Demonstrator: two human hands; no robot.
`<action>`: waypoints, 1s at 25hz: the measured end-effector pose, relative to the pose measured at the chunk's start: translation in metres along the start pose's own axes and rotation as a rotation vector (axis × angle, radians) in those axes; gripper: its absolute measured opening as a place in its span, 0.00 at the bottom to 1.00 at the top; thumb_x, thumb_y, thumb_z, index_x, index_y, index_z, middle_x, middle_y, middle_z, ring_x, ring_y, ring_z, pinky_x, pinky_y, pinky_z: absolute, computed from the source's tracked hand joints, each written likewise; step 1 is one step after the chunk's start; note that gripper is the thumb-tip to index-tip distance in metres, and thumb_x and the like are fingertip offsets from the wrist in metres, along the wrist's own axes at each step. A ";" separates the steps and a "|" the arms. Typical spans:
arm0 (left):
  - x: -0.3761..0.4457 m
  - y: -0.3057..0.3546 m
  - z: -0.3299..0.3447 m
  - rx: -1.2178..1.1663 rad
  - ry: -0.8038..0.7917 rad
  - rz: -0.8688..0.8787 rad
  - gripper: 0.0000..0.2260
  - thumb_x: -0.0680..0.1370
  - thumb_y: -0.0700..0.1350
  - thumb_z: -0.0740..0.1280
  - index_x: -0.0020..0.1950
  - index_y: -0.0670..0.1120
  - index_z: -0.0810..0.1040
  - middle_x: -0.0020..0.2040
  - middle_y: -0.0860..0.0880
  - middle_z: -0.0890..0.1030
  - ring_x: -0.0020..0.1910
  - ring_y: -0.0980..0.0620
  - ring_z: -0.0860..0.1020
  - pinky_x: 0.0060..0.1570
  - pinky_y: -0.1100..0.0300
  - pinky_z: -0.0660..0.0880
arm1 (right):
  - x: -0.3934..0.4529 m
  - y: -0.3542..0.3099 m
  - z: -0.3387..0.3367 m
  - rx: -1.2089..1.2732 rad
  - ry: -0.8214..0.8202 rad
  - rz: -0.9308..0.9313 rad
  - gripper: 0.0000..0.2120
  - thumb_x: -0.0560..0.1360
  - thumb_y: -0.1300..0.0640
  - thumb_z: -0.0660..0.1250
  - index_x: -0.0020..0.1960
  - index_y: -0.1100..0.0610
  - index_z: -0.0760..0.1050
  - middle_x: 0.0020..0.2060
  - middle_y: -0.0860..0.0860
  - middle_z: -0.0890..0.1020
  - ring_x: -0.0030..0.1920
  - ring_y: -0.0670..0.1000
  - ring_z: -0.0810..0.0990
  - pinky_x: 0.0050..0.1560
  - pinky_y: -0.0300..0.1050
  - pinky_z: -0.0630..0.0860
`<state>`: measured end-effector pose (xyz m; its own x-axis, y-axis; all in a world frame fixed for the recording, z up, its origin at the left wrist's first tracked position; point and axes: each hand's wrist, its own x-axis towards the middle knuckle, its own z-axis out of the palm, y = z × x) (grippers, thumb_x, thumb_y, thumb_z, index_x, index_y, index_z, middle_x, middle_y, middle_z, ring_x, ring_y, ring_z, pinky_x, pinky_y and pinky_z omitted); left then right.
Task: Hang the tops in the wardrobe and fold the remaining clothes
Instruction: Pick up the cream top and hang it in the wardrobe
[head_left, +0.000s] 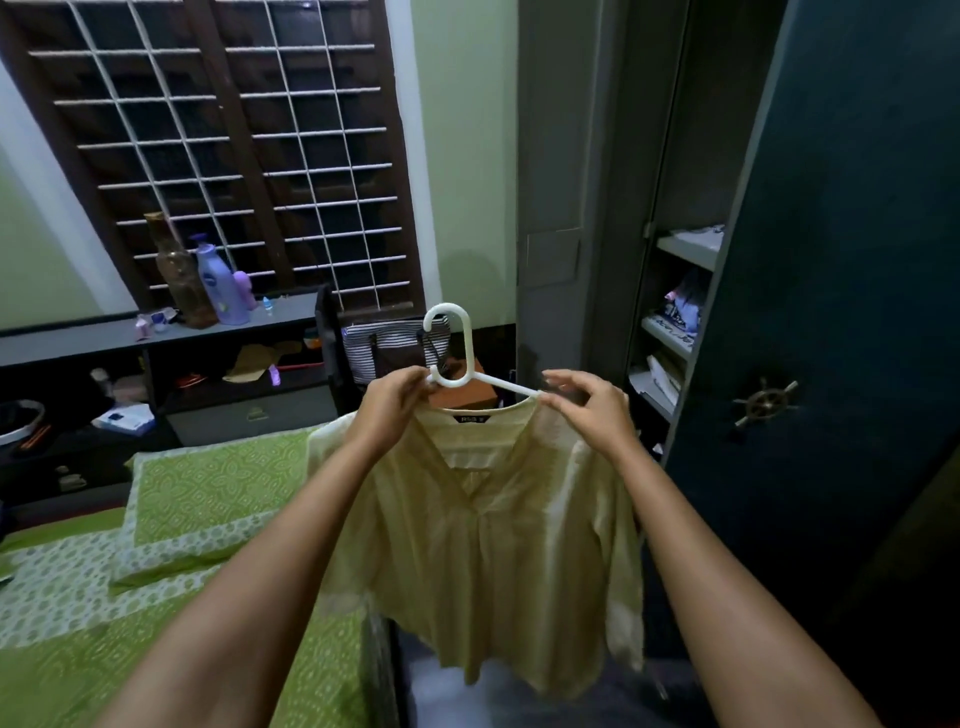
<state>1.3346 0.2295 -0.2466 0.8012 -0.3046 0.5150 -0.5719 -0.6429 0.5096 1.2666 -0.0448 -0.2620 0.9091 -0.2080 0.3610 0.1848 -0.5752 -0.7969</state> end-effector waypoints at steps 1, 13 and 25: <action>0.021 -0.002 0.008 -0.005 -0.004 0.032 0.07 0.79 0.41 0.65 0.53 0.40 0.81 0.48 0.46 0.83 0.48 0.48 0.80 0.44 0.65 0.66 | 0.023 0.006 -0.007 -0.015 -0.047 0.049 0.09 0.72 0.39 0.67 0.53 0.32 0.77 0.47 0.34 0.82 0.56 0.40 0.78 0.65 0.56 0.68; 0.239 -0.035 0.113 -0.124 -0.002 0.084 0.09 0.78 0.42 0.67 0.55 0.39 0.80 0.47 0.43 0.83 0.47 0.44 0.80 0.44 0.63 0.67 | 0.218 0.058 -0.029 -0.155 0.074 0.089 0.07 0.75 0.47 0.67 0.38 0.42 0.76 0.33 0.40 0.78 0.41 0.43 0.75 0.56 0.57 0.70; 0.501 -0.136 0.201 -0.351 -0.369 0.170 0.11 0.77 0.51 0.67 0.34 0.53 0.78 0.32 0.54 0.74 0.34 0.56 0.70 0.37 0.59 0.66 | 0.335 0.114 -0.111 -0.059 0.477 0.279 0.07 0.76 0.59 0.68 0.41 0.50 0.79 0.34 0.43 0.80 0.32 0.35 0.74 0.44 0.38 0.71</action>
<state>1.8491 0.0229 -0.1962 0.6649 -0.6510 0.3662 -0.6726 -0.3087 0.6726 1.5510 -0.2680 -0.1779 0.6484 -0.6858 0.3304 -0.0724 -0.4876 -0.8701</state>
